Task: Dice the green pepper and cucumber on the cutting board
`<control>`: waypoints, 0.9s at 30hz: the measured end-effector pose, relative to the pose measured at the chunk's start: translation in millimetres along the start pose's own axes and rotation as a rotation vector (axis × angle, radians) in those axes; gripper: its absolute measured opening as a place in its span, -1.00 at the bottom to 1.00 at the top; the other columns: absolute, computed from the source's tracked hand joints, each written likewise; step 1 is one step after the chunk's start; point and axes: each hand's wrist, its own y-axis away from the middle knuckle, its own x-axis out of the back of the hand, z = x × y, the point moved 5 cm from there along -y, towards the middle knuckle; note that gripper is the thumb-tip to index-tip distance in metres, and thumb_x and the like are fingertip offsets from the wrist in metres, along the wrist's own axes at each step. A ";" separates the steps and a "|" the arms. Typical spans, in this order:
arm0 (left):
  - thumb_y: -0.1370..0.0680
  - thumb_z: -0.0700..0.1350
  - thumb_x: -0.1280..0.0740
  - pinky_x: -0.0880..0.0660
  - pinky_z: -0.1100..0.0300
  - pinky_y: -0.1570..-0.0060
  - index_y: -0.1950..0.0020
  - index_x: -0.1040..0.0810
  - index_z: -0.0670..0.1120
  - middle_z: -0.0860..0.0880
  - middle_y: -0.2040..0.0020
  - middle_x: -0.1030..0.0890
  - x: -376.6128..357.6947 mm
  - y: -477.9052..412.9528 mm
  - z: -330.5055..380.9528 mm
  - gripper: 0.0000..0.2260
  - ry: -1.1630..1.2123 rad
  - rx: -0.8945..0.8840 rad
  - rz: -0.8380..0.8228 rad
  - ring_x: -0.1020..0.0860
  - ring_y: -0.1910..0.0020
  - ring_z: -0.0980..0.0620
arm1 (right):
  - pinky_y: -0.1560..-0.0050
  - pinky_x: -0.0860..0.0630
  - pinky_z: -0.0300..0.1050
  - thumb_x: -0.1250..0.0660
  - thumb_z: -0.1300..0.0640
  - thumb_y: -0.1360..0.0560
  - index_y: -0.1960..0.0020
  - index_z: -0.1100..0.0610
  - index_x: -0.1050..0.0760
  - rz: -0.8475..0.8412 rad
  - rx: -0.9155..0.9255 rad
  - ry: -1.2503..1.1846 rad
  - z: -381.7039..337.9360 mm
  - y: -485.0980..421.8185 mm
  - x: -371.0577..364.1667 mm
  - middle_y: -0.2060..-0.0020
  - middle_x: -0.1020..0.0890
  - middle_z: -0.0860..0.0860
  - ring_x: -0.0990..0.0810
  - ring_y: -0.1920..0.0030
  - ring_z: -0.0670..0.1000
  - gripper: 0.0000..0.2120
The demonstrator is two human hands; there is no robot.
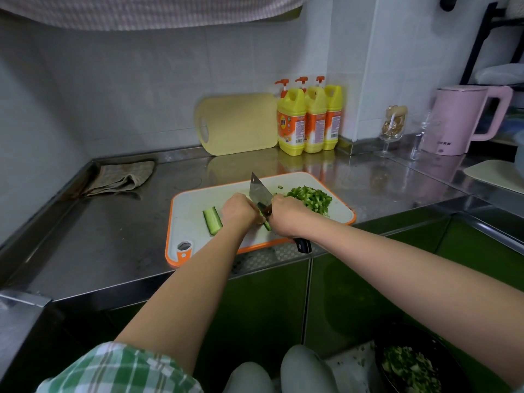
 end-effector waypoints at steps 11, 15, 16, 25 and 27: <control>-0.36 -0.10 -0.55 -0.53 0.13 0.08 0.12 -0.72 -0.08 -0.08 0.07 -0.70 -0.7 -1.6 -1.9 -0.87 -0.008 -0.031 -0.022 -0.63 0.04 -0.08 | 0.20 -0.50 -0.01 -0.13 0.23 -0.60 -0.08 0.28 -0.37 0.034 0.072 -0.198 6.7 -18.7 3.2 0.06 -0.54 0.24 -0.63 -0.01 0.27 -0.86; -0.41 -0.09 -0.51 -0.51 0.16 0.10 0.12 -0.71 -0.08 -0.09 0.10 -0.70 3.2 -3.8 -2.6 -0.90 0.000 -0.065 -0.005 -0.64 0.05 -0.10 | 0.32 -0.48 -0.04 -0.07 0.17 -0.63 0.05 0.21 -0.29 0.133 0.100 -0.442 26.7 -29.2 18.6 0.30 -0.51 0.14 -0.59 0.33 0.20 -0.87; -0.42 -0.10 -0.50 -0.52 0.15 0.07 0.11 -0.71 -0.07 -0.09 0.08 -0.69 4.6 -3.8 -2.7 -0.91 -0.005 -0.074 0.011 -0.63 0.04 -0.10 | 0.34 -0.46 -0.07 -0.07 0.16 -0.64 0.06 0.19 -0.28 0.131 0.104 -0.486 29.8 -30.5 22.0 0.35 -0.49 0.12 -0.57 0.40 0.16 -0.86; -0.54 -0.14 -0.30 -0.43 0.05 -0.11 -0.20 -0.59 0.00 -0.14 -0.19 -0.54 4.2 -3.2 10.4 -0.75 -0.295 -0.231 0.115 -0.46 -0.20 -0.16 | 0.47 -0.36 -0.18 -0.08 0.20 -0.63 0.11 0.18 -0.28 0.076 0.088 -0.510 46.6 -21.3 16.4 0.37 -0.45 0.14 -0.46 0.55 0.06 -0.85; -0.56 -0.09 -0.28 -0.40 0.01 -0.14 -0.29 -0.49 -0.06 -0.20 -0.24 -0.44 4.7 -2.2 8.1 -0.70 -0.450 -0.202 0.140 -0.39 -0.23 -0.21 | 0.49 -0.36 -0.19 -0.09 0.21 -0.62 0.07 0.19 -0.30 0.058 0.077 -0.471 48.0 -21.4 15.7 0.39 -0.46 0.12 -0.47 0.54 0.06 -0.89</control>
